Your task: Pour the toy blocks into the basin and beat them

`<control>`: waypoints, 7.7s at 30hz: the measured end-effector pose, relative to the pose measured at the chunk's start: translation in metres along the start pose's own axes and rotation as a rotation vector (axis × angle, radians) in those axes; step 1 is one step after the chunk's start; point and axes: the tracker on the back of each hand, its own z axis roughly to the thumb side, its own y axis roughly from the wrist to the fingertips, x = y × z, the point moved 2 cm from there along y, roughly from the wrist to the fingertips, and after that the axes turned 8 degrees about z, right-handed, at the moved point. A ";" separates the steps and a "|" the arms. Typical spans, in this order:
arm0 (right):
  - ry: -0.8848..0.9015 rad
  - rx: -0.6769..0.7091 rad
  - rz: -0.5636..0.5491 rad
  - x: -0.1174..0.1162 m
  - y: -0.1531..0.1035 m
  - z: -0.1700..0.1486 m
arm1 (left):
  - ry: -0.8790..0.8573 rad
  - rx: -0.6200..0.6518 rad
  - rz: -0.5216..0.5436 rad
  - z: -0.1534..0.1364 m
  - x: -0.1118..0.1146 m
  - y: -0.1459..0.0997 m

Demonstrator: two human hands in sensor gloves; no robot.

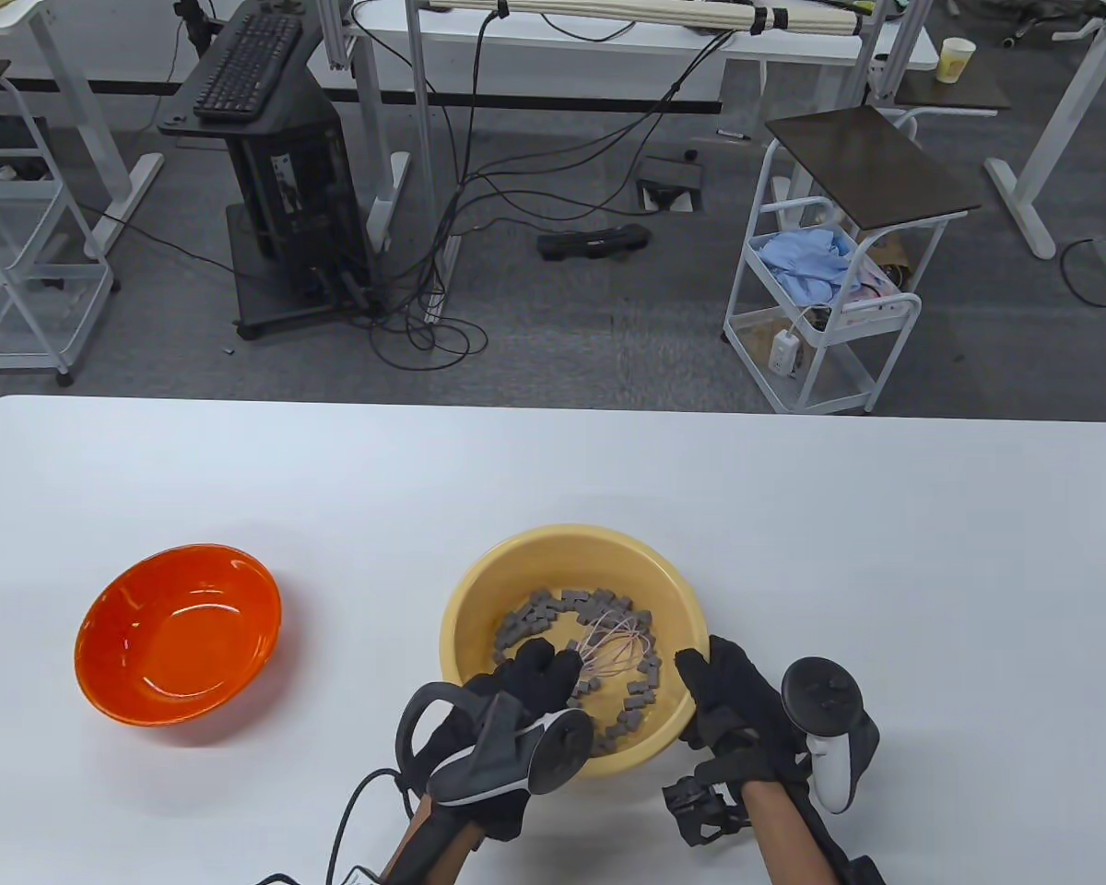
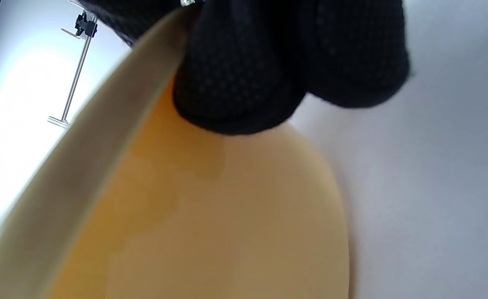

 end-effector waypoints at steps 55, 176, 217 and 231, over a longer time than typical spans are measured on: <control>-0.026 0.005 -0.029 -0.002 -0.002 0.002 | 0.018 -0.226 0.028 -0.024 0.002 -0.003; -0.037 0.007 -0.023 -0.004 -0.002 0.002 | 0.012 -0.196 -0.043 -0.046 -0.055 -0.026; 0.108 -0.054 0.073 0.000 0.002 -0.007 | 0.125 -0.279 -0.063 -0.028 -0.055 -0.023; 0.123 -0.059 0.084 -0.001 0.001 -0.007 | -0.312 -0.035 -0.151 -0.010 -0.020 -0.007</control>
